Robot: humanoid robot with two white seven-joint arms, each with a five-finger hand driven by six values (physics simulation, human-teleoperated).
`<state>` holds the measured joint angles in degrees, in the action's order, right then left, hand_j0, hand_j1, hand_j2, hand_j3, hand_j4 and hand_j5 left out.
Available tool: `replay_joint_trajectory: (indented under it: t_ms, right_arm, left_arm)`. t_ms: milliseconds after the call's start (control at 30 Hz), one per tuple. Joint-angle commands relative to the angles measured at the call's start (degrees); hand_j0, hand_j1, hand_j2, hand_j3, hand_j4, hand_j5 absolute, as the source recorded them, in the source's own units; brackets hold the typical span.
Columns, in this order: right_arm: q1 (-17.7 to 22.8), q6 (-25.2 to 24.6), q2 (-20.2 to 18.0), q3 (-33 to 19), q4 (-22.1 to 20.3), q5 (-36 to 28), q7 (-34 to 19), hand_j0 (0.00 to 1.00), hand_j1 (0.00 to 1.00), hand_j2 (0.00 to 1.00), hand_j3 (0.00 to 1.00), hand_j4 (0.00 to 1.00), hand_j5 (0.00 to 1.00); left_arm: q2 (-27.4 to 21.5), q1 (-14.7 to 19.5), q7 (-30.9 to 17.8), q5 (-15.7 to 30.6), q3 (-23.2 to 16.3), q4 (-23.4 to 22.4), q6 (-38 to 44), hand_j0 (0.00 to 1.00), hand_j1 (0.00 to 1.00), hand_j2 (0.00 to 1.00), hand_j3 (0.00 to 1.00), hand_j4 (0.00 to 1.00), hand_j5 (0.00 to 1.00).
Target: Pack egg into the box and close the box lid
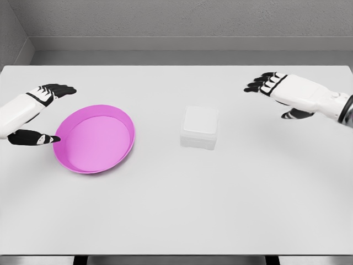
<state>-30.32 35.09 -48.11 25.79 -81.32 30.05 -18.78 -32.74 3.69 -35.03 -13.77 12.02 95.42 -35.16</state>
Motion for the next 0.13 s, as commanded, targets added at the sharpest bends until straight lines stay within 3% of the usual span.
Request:
replay_joint_trajectory:
  t_ms: [0, 100]
  right_arm:
    - [0.0, -0.09, -1.99, -1.36, 4.41, -0.44, 0.06, 1.0, 1.0, 1.0, 1.0, 1.0, 1.0]
    - [0.0, -0.09, -1.9, -1.27, 4.32, -0.44, 0.06, 1.0, 1.0, 1.0, 1.0, 1.0, 1.0]
  left_arm:
    - [-0.04, 0.0, 0.03, 0.32, 0.02, 0.03, 0.16, 1.0, 1.0, 1.0, 1.0, 1.0, 1.0]
    - [0.04, 0.0, 0.03, 0.41, 0.02, 0.11, 0.16, 1.0, 1.0, 1.0, 1.0, 1.0, 1.0]
